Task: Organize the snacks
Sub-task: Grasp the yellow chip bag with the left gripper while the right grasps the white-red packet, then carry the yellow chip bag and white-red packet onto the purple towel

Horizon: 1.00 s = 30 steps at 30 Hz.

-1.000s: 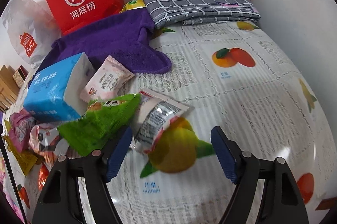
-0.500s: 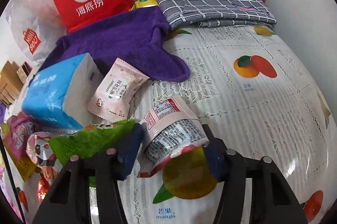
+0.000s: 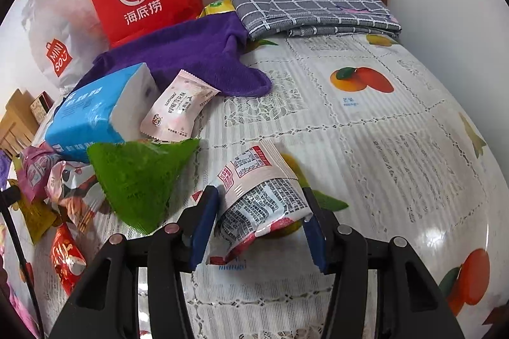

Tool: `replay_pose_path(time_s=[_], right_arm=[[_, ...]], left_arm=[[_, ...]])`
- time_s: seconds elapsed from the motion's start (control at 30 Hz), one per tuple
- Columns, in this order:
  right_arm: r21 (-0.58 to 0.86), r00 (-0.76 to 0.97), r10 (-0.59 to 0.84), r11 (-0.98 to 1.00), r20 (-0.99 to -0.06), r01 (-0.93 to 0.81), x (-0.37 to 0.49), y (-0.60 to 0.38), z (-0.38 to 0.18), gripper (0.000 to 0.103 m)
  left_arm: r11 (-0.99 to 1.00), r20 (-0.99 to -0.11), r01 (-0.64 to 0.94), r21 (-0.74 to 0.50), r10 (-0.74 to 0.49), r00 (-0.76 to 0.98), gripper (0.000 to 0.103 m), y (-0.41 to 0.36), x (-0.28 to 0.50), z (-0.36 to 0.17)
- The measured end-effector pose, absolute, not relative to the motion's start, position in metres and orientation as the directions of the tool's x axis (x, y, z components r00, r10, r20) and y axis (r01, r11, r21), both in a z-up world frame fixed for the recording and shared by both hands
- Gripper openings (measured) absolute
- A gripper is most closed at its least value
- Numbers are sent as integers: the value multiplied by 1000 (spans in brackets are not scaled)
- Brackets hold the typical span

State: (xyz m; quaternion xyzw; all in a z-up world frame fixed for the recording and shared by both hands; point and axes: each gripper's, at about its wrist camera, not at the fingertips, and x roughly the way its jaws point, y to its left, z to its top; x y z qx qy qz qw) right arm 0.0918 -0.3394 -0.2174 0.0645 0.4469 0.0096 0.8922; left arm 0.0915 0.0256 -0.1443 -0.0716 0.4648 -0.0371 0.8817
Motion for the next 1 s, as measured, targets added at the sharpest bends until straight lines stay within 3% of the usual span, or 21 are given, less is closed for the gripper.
replay_pose_path(time_s=[0.13, 0.3, 0.4, 0.63, 0.73, 1.0], right_arm=[[108, 609, 55, 993, -792, 50, 90, -337, -217, 51], [103, 605, 52, 993, -794, 50, 87, -336, -215, 50], [111, 602, 58, 993, -796, 51, 82, -337, -213, 50], [119, 605, 69, 992, -793, 43, 71, -333, -200, 44], [125, 609, 81, 992, -789, 29, 66, -329, -193, 29], [156, 598, 115, 988, -793, 17, 58, -322, -186, 25]], left_arm=[[988, -838, 3, -152, -130, 531, 82, 17, 97, -155], [980, -838, 24, -197, -181, 515, 57, 13, 97, -160], [981, -831, 25, -192, -176, 528, 51, 14, 94, -157], [981, -818, 9, -196, -169, 549, 47, 24, 85, -147], [979, -811, 7, -202, -171, 560, 46, 28, 81, -140], [979, -786, 18, -201, -172, 594, 46, 30, 71, -120]])
